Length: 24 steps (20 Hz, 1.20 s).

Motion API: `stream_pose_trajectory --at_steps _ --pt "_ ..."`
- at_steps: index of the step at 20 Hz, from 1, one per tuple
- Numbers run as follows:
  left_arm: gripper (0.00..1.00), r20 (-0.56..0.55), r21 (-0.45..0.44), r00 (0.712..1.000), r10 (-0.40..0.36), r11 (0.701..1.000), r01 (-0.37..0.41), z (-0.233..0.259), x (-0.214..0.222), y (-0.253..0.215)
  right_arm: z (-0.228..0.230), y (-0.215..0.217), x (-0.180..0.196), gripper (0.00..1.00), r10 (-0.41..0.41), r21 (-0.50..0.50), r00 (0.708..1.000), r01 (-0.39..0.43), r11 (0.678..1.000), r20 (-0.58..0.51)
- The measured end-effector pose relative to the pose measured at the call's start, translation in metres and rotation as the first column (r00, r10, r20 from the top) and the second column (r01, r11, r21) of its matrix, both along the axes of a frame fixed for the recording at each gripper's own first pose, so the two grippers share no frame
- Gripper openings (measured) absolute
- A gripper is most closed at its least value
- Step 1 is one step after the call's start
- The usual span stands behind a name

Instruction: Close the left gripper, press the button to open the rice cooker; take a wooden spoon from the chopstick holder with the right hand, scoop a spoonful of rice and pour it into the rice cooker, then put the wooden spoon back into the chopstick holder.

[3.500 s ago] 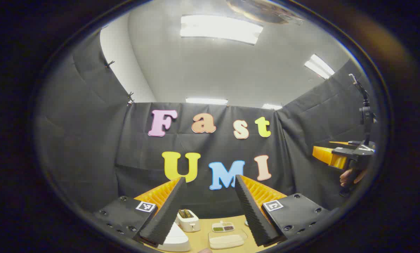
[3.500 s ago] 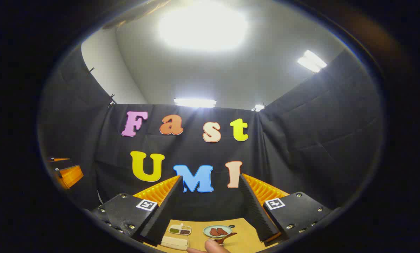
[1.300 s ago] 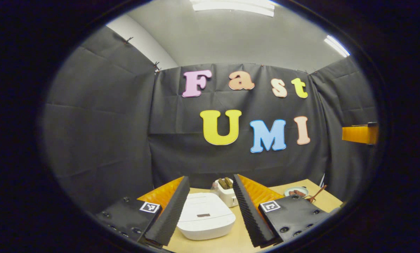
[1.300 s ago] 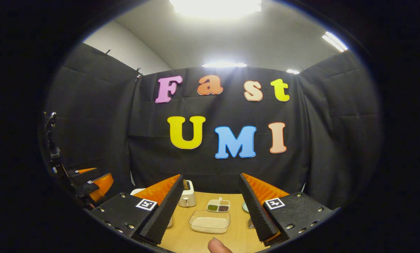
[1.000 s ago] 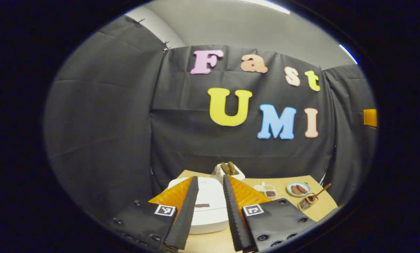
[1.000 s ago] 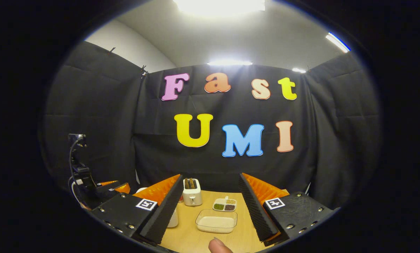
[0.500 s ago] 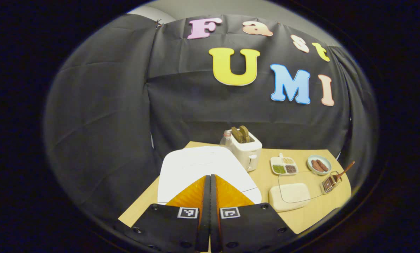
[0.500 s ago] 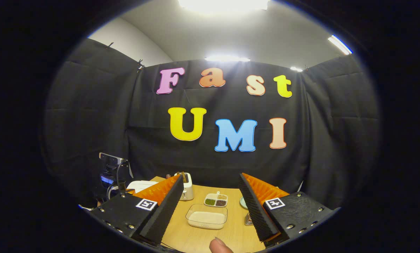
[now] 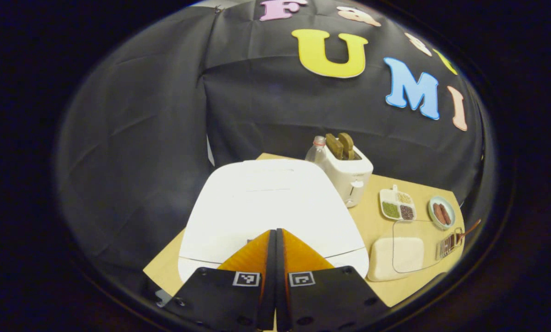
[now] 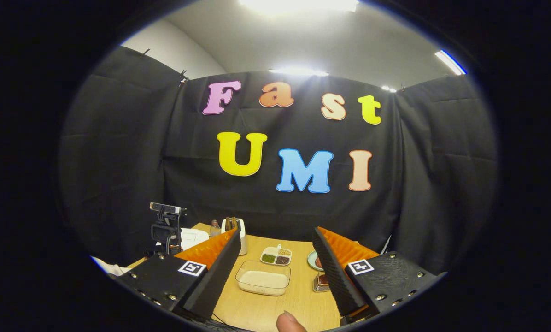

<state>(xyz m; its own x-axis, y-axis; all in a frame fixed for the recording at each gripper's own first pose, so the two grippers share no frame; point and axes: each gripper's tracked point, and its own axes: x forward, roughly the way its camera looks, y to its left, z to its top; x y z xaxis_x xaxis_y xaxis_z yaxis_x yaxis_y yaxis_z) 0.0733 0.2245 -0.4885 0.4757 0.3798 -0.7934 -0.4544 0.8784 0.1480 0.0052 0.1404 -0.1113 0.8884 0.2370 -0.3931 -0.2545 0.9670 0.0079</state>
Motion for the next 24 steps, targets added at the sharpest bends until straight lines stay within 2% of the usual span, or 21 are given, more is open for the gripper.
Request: stream_pose_trajectory --at_steps 3,5,8,11,14,16,21,24 --pt "0.09 -0.079 0.085 0.996 -0.035 0.995 0.041 -0.004 0.000 0.000 -0.005 0.003 0.001 0.96 0.007 -0.004 1.000 -0.007 1.000 -0.009" --pt "0.07 -0.069 0.105 0.998 0.005 0.995 0.002 -0.005 0.000 0.000 -0.006 0.006 0.001 0.96 0.005 0.020 1.000 -0.005 1.000 -0.023" --pt "0.09 -0.051 0.116 0.998 -0.021 0.993 0.027 0.000 0.004 0.001 -0.001 0.000 0.004 0.96 -0.001 0.014 1.000 0.001 1.000 -0.010" --pt "0.09 0.021 0.141 0.999 -0.043 0.989 0.040 0.020 0.011 0.003 -0.006 -0.005 0.004 0.96 -0.014 0.018 1.000 0.014 1.000 -0.021" --pt "0.07 0.121 0.257 0.988 -0.099 0.964 0.065 0.068 0.037 0.012 -0.010 -0.001 0.002 0.96 -0.009 0.051 0.999 0.012 0.999 -0.050" --pt "0.09 0.186 0.303 0.973 -0.133 0.950 0.072 0.104 0.050 0.006 -0.007 -0.002 0.003 0.96 -0.008 0.057 0.999 0.011 0.998 -0.045" --pt "0.09 0.267 0.268 0.953 -0.145 0.961 0.072 0.142 0.056 -0.005 -0.007 -0.003 0.001 0.96 -0.004 0.066 0.999 0.007 0.998 -0.041" --pt "0.07 0.345 0.240 0.925 -0.160 0.968 0.078 0.176 0.045 -0.014 -0.010 -0.008 0.000 0.96 -0.014 0.070 0.999 0.018 0.997 -0.047"
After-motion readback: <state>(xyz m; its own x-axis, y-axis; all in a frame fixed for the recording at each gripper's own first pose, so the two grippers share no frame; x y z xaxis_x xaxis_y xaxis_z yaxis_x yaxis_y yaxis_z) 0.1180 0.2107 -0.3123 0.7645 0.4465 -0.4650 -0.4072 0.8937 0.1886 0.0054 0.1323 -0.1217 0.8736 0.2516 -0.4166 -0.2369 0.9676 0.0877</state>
